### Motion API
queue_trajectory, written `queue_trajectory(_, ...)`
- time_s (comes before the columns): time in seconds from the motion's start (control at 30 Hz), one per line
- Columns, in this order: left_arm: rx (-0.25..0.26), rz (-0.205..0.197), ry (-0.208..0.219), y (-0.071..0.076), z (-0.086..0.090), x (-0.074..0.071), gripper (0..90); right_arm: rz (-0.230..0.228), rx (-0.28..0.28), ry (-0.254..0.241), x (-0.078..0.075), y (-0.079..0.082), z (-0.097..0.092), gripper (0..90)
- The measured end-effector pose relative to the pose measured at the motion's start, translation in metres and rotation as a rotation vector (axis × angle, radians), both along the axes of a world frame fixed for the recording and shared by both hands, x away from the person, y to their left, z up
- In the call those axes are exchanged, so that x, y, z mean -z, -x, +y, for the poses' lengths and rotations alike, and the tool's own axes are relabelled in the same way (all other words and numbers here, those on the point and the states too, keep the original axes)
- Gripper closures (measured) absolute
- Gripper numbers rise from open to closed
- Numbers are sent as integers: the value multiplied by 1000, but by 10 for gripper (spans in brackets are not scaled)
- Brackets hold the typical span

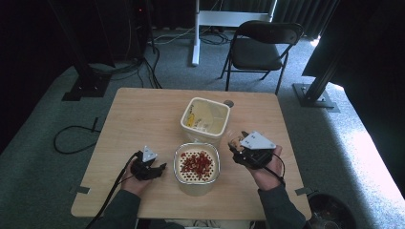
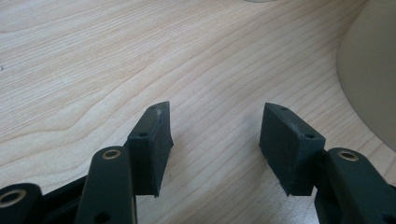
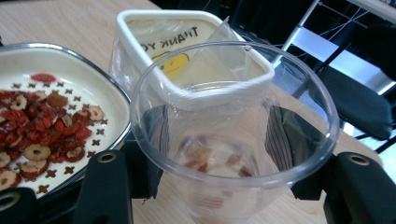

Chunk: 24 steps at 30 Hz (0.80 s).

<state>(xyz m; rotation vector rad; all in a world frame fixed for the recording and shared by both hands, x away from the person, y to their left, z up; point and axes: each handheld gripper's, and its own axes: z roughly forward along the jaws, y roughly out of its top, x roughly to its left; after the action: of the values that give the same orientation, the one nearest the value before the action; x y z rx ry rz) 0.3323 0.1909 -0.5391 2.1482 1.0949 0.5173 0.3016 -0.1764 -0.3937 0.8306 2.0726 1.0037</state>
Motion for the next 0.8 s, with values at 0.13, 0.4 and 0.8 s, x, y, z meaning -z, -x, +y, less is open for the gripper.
queue_trajectory(0.13,0,2,-1,0,0,0,443,-17,-2,72,-2,-1,11,394)
queue_trajectory(0.4,-2,4,6,-1,1,1,442,-105,-13,235,-7,0,35,394)
queue_trajectory(0.8,2,6,4,-1,1,0,440,-210,-58,461,-5,2,66,393)
